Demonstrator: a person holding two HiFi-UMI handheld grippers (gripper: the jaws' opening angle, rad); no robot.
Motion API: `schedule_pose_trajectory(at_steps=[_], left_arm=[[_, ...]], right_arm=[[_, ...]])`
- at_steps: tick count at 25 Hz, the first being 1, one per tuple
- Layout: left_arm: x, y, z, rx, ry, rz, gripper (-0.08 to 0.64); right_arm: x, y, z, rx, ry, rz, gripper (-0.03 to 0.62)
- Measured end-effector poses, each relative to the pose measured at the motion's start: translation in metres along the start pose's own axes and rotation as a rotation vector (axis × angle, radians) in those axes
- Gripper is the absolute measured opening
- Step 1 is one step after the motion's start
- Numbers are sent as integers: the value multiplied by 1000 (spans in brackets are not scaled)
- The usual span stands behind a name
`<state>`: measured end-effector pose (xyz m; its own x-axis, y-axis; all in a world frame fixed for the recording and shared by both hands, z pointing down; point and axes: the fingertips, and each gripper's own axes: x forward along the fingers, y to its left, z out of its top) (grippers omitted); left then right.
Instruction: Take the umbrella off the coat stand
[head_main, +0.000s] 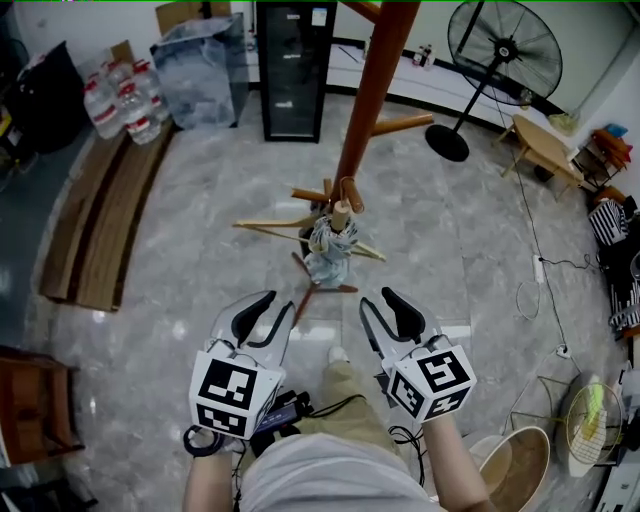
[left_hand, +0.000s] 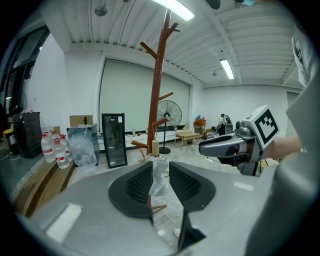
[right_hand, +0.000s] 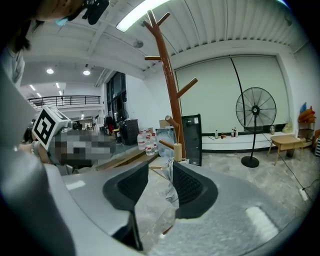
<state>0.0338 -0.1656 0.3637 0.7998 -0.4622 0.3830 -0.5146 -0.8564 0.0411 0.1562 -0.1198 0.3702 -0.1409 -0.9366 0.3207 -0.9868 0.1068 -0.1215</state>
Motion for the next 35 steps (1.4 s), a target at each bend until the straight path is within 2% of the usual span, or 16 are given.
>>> schedule_pose_trajectory(at_steps=[21, 35], left_arm=[[38, 30, 19, -61, -16, 167, 106], [45, 51, 19, -125, -23, 277, 106]], right_arm=[[94, -37, 10, -89, 91, 151, 175], [157, -54, 4, -121, 161, 191, 179]])
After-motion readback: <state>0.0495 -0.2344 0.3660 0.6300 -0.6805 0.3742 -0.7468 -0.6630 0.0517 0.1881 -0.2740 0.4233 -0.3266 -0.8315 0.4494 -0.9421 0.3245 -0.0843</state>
